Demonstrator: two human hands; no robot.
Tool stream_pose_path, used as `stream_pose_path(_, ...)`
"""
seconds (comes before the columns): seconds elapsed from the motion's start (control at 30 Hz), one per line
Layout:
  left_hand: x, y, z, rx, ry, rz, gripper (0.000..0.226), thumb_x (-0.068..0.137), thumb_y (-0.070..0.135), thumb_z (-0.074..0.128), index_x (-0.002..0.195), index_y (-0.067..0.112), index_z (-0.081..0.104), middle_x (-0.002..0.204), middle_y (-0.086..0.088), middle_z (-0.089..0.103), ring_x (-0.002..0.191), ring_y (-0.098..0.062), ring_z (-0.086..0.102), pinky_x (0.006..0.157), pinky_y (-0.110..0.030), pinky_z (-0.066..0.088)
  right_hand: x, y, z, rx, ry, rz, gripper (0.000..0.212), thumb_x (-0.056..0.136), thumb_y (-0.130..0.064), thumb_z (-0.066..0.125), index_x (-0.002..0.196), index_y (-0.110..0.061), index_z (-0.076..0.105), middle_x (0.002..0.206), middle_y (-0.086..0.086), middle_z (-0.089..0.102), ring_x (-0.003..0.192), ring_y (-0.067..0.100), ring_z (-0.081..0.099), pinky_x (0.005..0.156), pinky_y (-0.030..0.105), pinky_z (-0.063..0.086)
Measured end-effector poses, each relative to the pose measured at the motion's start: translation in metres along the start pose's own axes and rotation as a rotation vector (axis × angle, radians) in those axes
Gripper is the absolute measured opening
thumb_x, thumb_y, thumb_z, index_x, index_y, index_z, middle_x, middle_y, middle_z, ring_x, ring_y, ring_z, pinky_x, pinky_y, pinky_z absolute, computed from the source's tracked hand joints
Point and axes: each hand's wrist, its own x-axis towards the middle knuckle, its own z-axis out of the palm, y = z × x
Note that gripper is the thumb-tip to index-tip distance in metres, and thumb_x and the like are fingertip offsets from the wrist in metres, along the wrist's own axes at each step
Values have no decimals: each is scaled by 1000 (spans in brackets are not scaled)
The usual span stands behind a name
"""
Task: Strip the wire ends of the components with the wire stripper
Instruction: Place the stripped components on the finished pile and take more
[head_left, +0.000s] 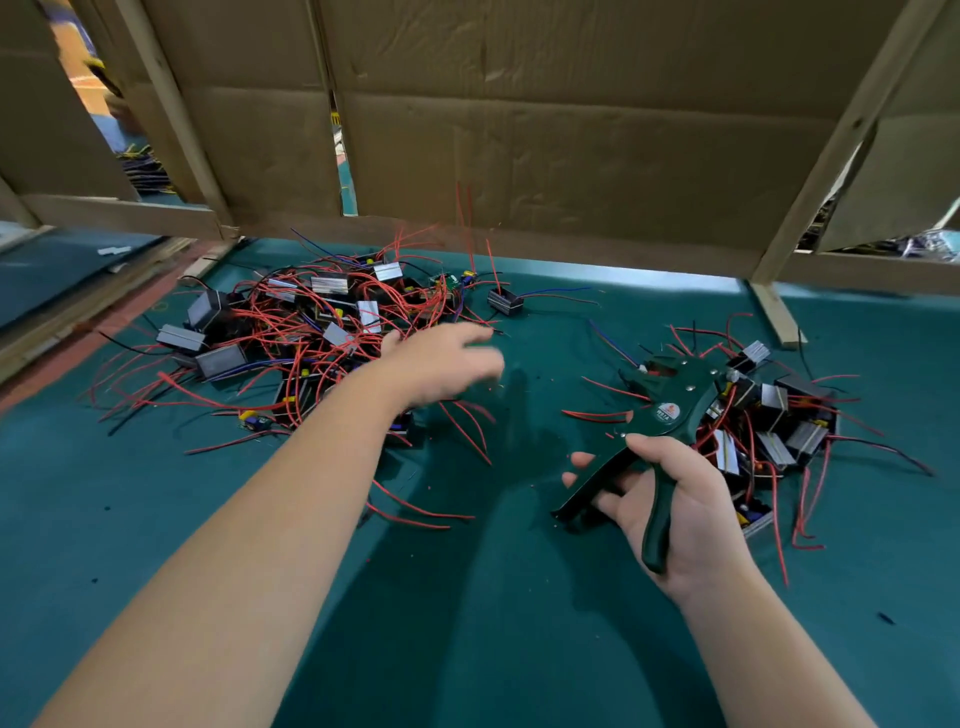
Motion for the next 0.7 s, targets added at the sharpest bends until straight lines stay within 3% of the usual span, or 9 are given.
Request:
stream_pose_path(0.07,5,1,-7,-423,66,39,46,91,35,41,134,26,53,143,2,50,132,-17,43,108,-31,26,0,-1,-1,2,-5,-2,29,67,-4,65,86,-11,44,82,11,48,73,36,68,66,52,58)
stream_pose_path(0.1,8,-1,-10,-480,153,25,39,97,22,39,132,22,56,139,-1,54,128,-19,47,104,-30,32,0,-1,-1,0,-4,-4,33,64,-5,66,86,-11,44,82,10,48,73,36,69,66,52,58)
stream_pose_path(0.2,14,-11,-13,-96,230,32,46,94,-3,36,126,21,60,133,-3,57,115,-24,56,88,-30,44,0,0,-1,1,-5,-8,27,70,-7,63,88,-11,43,84,11,46,74,37,69,66,52,58)
stream_pose_path(0.3,17,-16,-7,392,179,49,41,91,8,54,123,33,60,130,4,59,117,-25,53,94,-40,33,-1,0,-1,0,-3,1,28,72,-5,62,91,-11,41,88,12,45,74,37,69,66,52,57)
stream_pose_path(0.37,22,-18,-3,493,236,54,39,87,20,65,123,33,59,123,5,62,119,-24,51,95,-41,26,-1,-1,0,1,-5,8,31,70,-5,62,92,-12,41,87,12,45,74,37,69,67,53,57)
stream_pose_path(0.5,27,-23,6,476,441,68,31,87,23,67,116,31,60,105,9,68,109,-18,54,84,-36,18,-2,-1,1,-12,-6,6,35,76,-4,61,101,-11,37,88,12,44,75,37,69,67,53,57)
stream_pose_path(0.57,26,-26,9,445,518,120,22,88,30,67,110,32,64,99,12,69,108,-16,53,88,-37,17,-3,-1,3,-24,-10,-2,30,81,-4,57,102,-11,37,89,13,44,75,37,68,67,53,57)
stream_pose_path(0.7,18,-19,3,129,618,211,16,86,29,70,102,29,66,93,16,66,100,-9,59,98,-34,24,-7,-2,7,-58,-17,-20,43,63,-13,66,97,-11,40,89,13,43,82,41,67,71,56,57)
